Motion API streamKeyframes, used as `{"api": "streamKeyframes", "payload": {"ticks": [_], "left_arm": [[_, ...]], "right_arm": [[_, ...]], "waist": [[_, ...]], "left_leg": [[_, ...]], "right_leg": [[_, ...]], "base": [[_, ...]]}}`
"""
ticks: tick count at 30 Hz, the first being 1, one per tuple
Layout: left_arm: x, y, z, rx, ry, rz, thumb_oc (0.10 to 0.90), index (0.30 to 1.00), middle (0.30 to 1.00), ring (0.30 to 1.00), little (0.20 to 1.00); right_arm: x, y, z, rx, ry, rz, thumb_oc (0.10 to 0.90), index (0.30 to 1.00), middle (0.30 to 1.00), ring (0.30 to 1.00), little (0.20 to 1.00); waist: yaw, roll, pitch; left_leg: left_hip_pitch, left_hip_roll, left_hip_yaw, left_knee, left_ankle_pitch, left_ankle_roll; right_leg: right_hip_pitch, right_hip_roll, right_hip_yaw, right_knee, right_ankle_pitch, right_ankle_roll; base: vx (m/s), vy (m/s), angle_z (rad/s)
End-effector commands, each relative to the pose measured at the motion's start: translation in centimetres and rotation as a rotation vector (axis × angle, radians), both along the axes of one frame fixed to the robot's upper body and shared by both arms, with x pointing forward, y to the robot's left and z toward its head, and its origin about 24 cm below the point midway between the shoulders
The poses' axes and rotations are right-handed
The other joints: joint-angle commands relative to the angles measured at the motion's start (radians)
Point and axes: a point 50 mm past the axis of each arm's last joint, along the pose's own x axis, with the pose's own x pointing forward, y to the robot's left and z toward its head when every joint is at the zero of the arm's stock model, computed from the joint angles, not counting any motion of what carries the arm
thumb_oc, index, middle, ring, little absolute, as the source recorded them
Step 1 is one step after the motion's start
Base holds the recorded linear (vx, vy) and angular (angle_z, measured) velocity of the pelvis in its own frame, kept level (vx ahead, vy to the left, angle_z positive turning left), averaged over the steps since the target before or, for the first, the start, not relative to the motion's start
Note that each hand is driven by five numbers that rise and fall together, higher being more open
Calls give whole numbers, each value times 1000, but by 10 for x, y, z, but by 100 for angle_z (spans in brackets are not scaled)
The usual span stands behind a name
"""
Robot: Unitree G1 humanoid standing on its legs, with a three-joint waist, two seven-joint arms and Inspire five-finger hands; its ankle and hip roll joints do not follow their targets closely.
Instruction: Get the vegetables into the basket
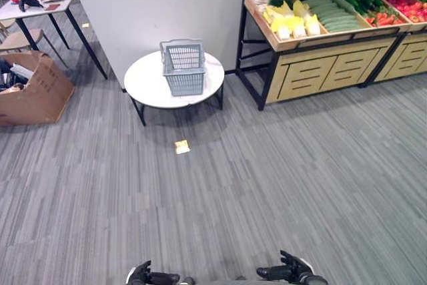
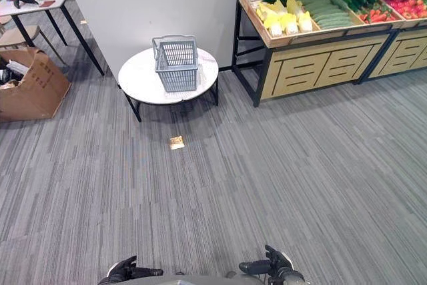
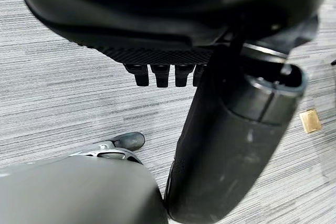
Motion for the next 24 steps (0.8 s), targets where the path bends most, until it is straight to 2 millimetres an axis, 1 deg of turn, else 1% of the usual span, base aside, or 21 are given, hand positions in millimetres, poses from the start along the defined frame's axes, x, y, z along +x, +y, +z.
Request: {"api": "streamKeyframes", "payload": {"ticks": [1,3,5,7,9,10,12,13,14,15,16,17,18,20,21,22,24], "left_arm": [[40,-15,7,-38,-108,2,900,1000,1000,1000,1000],[44,-12,9,-26,-112,1,900,1000,1000,1000,1000],[45,-11,9,-14,-107,-19,900,1000,1000,1000,1000],[48,-11,10,-2,-115,-39,900,1000,1000,1000,1000],[52,-11,12,-2,-130,-41,900,1000,1000,1000,1000],[55,-12,13,-8,-138,-42,900,1000,1000,1000,1000],[56,-13,13,-15,-142,-51,900,1000,1000,1000,1000],[57,-15,13,-20,-145,-56,900,1000,1000,1000,1000],[57,-15,13,-20,-145,-56,900,1000,1000,1000,1000],[57,-15,13,-19,-149,-47,900,1000,1000,1000,1000],[57,-14,13,-18,-151,-42,900,1000,1000,1000,1000],[56,-15,13,-20,-156,-40,900,1000,1000,1000,1000],[56,-15,13,-20,-155,-40,900,1000,1000,1000,1000],[53,-16,12,-23,-148,-45,900,1000,1000,1000,1000],[53,-16,12,-23,-148,-45,900,1000,1000,1000,1000],[45,-18,9,-35,-135,-33,900,1000,1000,1000,1000],[41,-16,8,-35,-128,-21,900,1000,1000,1000,1000]], "right_arm": [[47,9,13,21,-149,20,900,1000,1000,1000,1000],[53,5,16,8,-167,10,900,1000,1000,1000,1000],[56,5,17,1,-174,13,900,1000,1000,1000,1000],[57,4,17,-1,-175,29,900,1000,1000,1000,1000],[57,4,18,-7,-174,43,900,1000,1000,1000,1000],[57,1,18,-13,-174,41,900,1000,1000,1000,1000],[57,-1,18,-22,-173,41,900,1000,1000,1000,1000],[59,-2,19,-31,-176,60,900,1000,1000,1000,1000],[59,-2,19,-31,-176,60,900,1000,1000,1000,1000],[58,-1,19,-37,-168,83,900,1000,1000,1000,1000],[57,-1,18,-36,-164,93,900,1000,1000,1000,1000],[55,-3,18,-36,-163,90,900,1000,1000,1000,1000],[55,-3,18,-36,-162,90,900,1000,1000,1000,1000],[54,-5,18,-46,-160,81,900,1000,1000,1000,1000],[54,-5,18,-46,-160,81,900,1000,1000,1000,1000],[51,-6,17,-52,-155,70,900,1000,1000,1000,1000],[47,-6,16,-50,-145,73,900,1000,1000,1000,1000]], "waist": [[-30,-37,62],[-34,-38,78],[-36,-42,86],[-34,-45,96],[-33,-46,106],[-31,-46,111],[-32,-46,115],[-20,-44,125],[-21,-44,125],[-14,-44,128],[-14,-46,127],[-8,-42,124],[-7,-43,125],[10,-32,125],[10,-32,125],[28,-25,122],[36,-22,116]], "left_leg": [[26,77,-62,-38,-13,-58],[2,86,-62,-16,-11,-60],[-21,91,-64,20,-14,-63],[-54,96,-72,74,-13,-68],[-85,101,-83,118,2,-75],[-102,104,-88,147,18,-80],[-128,106,-103,210,25,-79],[-157,87,-141,225,41,-71],[-157,86,-142,227,41,-71],[-195,67,-149,183,39,-63],[-218,79,-126,162,48,-64],[-257,100,-91,123,86,-68],[-256,99,-91,121,86,-68],[-289,111,-94,68,144,-79],[-289,111,-93,67,144,-79],[-313,115,-108,4,164,-91],[-300,117,-103,-9,177,-98]], "right_leg": [[-32,-42,-26,-21,83,42],[-71,-32,-20,22,66,34],[-85,-27,-19,30,64,28],[-86,-25,-23,22,68,22],[-80,-25,-33,12,70,16],[-73,-24,-41,8,70,14],[-64,-23,-45,13,62,6],[-60,-22,-37,28,50,2],[-59,-22,-37,28,49,2],[-53,-28,-41,26,39,5],[-46,-36,-45,21,36,9],[-31,-43,-48,12,27,11],[-31,-43,-48,12,27,11],[0,-39,-40,2,10,12],[0,-39,-40,2,10,12],[43,-35,-16,-10,-10,17],[79,-38,4,-14,-24,21]], "base": [[-38,-84,-2],[-9,-95,-5],[33,-122,-6],[31,-141,-2],[41,-125,2],[43,-105,6],[72,-75,18],[67,-27,20],[88,18,5],[85,48,0],[182,107,-1],[133,86,15],[162,95,15],[134,70,3],[254,147,-11],[270,161,-12],[319,197,-31]]}}
